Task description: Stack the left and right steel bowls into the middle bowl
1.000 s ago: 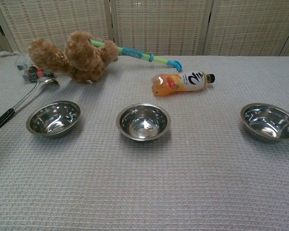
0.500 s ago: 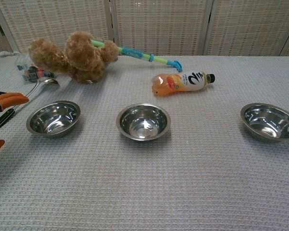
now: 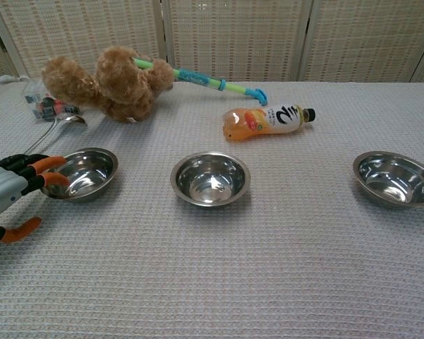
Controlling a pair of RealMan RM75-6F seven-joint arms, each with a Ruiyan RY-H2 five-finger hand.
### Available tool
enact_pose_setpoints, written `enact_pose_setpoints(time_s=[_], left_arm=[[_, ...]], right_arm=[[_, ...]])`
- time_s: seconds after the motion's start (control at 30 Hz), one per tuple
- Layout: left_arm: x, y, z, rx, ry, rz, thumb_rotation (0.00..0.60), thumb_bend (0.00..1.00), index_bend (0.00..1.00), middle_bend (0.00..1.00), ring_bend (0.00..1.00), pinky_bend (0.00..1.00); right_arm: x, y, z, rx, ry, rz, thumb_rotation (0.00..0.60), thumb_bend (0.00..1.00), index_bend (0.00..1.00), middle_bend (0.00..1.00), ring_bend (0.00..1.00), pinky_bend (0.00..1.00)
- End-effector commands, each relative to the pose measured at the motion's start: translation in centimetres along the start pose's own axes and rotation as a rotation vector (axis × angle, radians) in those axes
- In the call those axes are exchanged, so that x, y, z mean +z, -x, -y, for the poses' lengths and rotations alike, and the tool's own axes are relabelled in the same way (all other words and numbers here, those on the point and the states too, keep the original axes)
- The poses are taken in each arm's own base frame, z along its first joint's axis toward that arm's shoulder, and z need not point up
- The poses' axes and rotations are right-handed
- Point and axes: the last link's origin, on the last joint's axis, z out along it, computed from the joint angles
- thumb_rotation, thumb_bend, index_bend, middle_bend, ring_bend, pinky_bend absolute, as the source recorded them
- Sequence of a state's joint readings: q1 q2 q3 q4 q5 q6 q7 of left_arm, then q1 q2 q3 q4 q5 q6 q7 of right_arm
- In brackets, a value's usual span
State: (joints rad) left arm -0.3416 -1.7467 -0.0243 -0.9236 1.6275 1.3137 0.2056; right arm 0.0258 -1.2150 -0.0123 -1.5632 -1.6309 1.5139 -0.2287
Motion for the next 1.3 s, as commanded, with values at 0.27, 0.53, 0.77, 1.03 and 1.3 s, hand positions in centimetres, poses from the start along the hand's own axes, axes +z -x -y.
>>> enact_pose_setpoints(time_s=[0.27, 0.53, 0.77, 1.03, 1.3], left_arm=[[2.8, 0.0, -1.7, -0.052, 0.03, -0.159, 0.6, 0.44, 0.66, 0.15, 0.0, 0.1], [3.8, -2.1, -3.0, -0.121, 0.064, -0.304, 0.6, 0.44, 0.66, 0.14, 0.0, 0.11], [4.7, -4.5, -8.6, -0.193, 0.195, -0.33, 0.6, 0.44, 0.64, 0.12, 0.0, 0.11], [7.6, -5.8, -14.1, -0.235, 0.286, -0.249, 0.6, 0.44, 0.56, 0.1, 0.0, 0.11], [9.6, -5.5, -16.7, -0.2, 0.313, -0.185, 0.6, 0.44, 0.43, 0.07, 0.0, 0.11]], right_arm=[[0.1, 0.0, -0.1, 0.003, 0.014, 0.018, 0.6, 0.09, 0.0, 0.0, 0.0, 0.0], [0.4, 0.3, -0.3, 0.009, 0.04, 0.049, 0.6, 0.09, 0.0, 0.0, 0.0, 0.0], [0.1, -0.1, -0.1, 0.021, 0.029, 0.008, 0.6, 0.09, 0.0, 0.0, 0.0, 0.0], [-0.1, -0.7, -0.3, 0.042, 0.032, -0.023, 0.6, 0.09, 0.0, 0.0, 0.0, 0.0], [-0.4, -1.1, -0.3, 0.046, 0.052, -0.031, 0.6, 0.09, 0.0, 0.0, 0.0, 0.0]])
